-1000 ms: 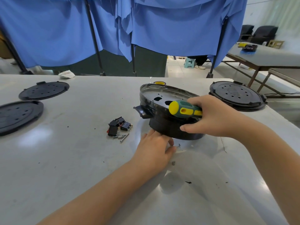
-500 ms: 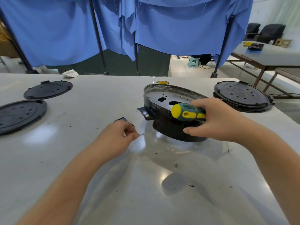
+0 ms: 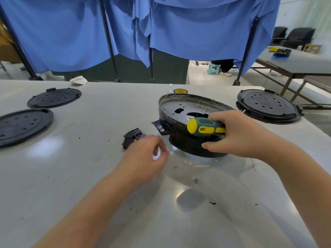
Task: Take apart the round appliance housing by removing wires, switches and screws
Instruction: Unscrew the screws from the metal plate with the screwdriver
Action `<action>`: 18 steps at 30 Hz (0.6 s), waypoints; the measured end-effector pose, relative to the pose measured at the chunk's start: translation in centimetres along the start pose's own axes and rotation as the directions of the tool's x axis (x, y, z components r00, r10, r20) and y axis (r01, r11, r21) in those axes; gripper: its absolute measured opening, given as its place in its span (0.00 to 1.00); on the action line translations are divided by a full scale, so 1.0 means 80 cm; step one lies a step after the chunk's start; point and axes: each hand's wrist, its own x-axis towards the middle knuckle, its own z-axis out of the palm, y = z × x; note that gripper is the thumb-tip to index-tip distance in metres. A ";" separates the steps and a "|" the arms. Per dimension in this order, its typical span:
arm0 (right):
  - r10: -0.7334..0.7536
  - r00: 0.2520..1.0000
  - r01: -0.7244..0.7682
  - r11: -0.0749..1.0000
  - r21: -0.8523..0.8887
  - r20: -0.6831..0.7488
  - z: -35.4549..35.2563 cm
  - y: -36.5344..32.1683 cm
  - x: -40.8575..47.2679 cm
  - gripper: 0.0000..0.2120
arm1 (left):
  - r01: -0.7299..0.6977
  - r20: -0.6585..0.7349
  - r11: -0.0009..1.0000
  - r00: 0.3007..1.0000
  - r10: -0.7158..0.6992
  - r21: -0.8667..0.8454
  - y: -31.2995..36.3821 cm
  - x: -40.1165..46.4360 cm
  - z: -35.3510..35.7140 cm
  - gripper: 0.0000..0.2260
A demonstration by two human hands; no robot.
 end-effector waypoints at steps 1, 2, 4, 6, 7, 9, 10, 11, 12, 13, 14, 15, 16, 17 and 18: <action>-0.003 1.000 0.003 1.000 0.000 -0.006 0.000 0.000 0.000 0.11 | -0.060 0.061 0.994 0.996 0.066 -0.094 0.014 -0.006 0.006 0.03; -0.006 1.000 0.006 1.000 0.002 -0.014 0.001 0.001 -0.001 0.12 | -0.113 0.139 0.981 0.981 0.135 -0.157 0.027 -0.012 0.014 0.03; -0.008 1.000 0.008 1.000 -0.005 -0.029 0.002 0.002 -0.002 0.12 | -0.216 0.259 0.961 0.931 0.256 -0.173 0.046 -0.022 0.029 0.04; -0.009 1.000 0.008 1.000 -0.018 -0.028 0.003 0.002 -0.002 0.12 | -0.305 0.279 0.947 0.905 0.321 -0.099 0.053 -0.027 0.042 0.07; -0.009 1.000 0.009 1.000 -0.020 -0.025 0.004 0.002 -0.003 0.12 | -0.329 0.269 0.942 0.903 0.335 -0.069 0.055 -0.027 0.045 0.07; -0.007 1.000 0.007 1.000 -0.017 -0.019 0.005 0.002 -0.003 0.12 | -0.348 0.247 0.936 0.904 0.349 -0.052 0.056 -0.025 0.049 0.06; -0.004 1.000 0.004 1.000 -0.013 -0.017 0.005 0.002 -0.003 0.11 | -0.346 0.246 0.937 0.905 0.347 -0.048 0.055 -0.024 0.049 0.05; -0.001 1.000 0.001 1.000 -0.009 -0.017 0.005 0.003 -0.004 0.11 | -0.339 0.252 0.940 0.907 0.338 -0.041 0.053 -0.023 0.047 0.05; 0.002 1.000 -0.002 1.000 -0.005 -0.018 0.005 0.003 -0.004 0.11 | -0.325 0.259 0.945 0.911 0.322 -0.031 0.049 -0.021 0.044 0.05; 0.002 1.000 -0.002 1.000 -0.003 -0.018 0.005 0.003 -0.004 0.11 | -0.302 0.265 0.953 0.918 0.296 -0.016 0.043 -0.019 0.038 0.05; 0.002 1.000 -0.002 1.000 -0.004 -0.016 0.005 0.002 -0.004 0.11 | -0.271 0.268 0.962 0.928 0.259 0.009 0.035 -0.016 0.030 0.04; 0.001 1.000 -0.001 1.000 -0.008 -0.011 0.005 0.002 -0.005 0.11 | -0.233 0.272 0.971 0.939 0.212 0.047 0.025 -0.013 0.021 0.04; 0.000 1.000 0.000 1.000 -0.012 -0.004 0.005 0.001 -0.005 0.11 | -0.187 0.273 0.978 0.949 0.155 0.093 0.015 -0.009 0.010 0.04; 0.002 1.000 -0.002 1.000 -0.015 0.003 0.005 0.000 -0.004 0.11 | -0.132 0.266 0.982 0.959 0.093 0.133 0.004 -0.006 -0.001 0.04; 0.004 1.000 -0.004 1.000 -0.018 0.010 0.005 -0.001 -0.004 0.11 | -0.073 0.251 0.984 0.968 0.031 0.162 -0.006 -0.002 -0.011 0.04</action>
